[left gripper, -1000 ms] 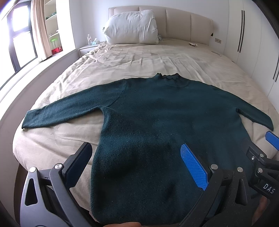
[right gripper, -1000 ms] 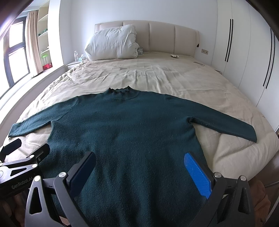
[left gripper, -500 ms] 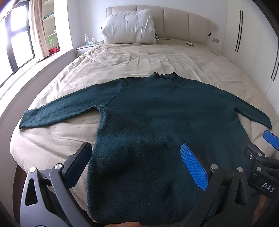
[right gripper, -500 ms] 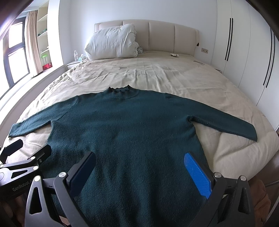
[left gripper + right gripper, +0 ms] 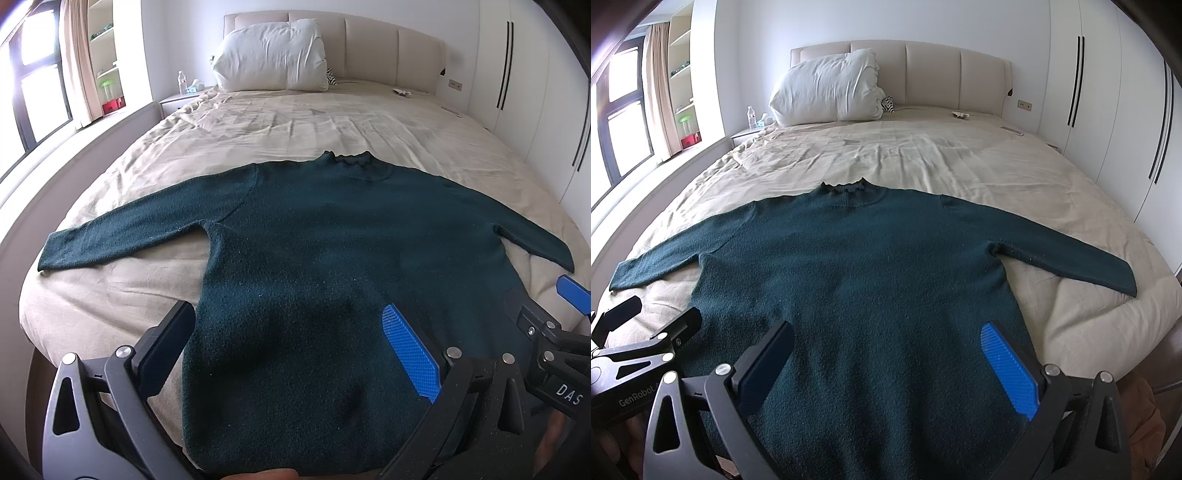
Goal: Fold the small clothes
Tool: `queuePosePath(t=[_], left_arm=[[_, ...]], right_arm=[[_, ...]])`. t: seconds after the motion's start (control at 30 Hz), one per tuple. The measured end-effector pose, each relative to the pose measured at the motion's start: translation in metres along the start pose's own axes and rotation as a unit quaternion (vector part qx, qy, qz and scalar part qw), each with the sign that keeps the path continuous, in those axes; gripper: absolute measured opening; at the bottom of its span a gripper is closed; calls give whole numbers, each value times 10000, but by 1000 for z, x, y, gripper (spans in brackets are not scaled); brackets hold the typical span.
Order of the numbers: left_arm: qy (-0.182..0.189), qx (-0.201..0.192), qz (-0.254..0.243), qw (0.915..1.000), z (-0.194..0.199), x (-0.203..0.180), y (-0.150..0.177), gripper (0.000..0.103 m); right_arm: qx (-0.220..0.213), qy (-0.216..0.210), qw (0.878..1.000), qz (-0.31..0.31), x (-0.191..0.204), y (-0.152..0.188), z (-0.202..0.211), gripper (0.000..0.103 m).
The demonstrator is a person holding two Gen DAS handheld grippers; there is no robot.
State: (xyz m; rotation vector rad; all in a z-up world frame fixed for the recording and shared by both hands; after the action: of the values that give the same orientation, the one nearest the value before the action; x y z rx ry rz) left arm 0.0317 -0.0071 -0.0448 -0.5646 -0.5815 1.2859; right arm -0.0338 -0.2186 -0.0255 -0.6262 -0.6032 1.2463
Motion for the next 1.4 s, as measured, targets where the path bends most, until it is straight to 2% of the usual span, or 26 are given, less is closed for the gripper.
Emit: queuePosePath(t=[1.2,1.3,1.4], left_arm=[[41,71,17,10000,-6,3,5,103],[159,111,33,9998,-8,3,4,103],[504,193,181,9984,-14,5,7,103]], right_arm=[[29,-10,10000,-12,0,1,-2,103],[33,-14,10000,-16,-1,-1,-2,103],[30,-17,10000,-26,-2,-7,-1,103]])
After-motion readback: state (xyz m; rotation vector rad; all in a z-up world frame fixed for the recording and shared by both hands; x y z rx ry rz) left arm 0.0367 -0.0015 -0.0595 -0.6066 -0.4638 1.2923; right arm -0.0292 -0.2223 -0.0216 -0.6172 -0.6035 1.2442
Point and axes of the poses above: each gripper's, at about its wrist camera, not at the fingertips, and z roughly against the way its jaws point, x to its left, y to its underside, the point moved 5 cm from there along -z, roughly the way its jaws point, and after that the axes turned 7 degrees about -z, right-handed, at the moved point
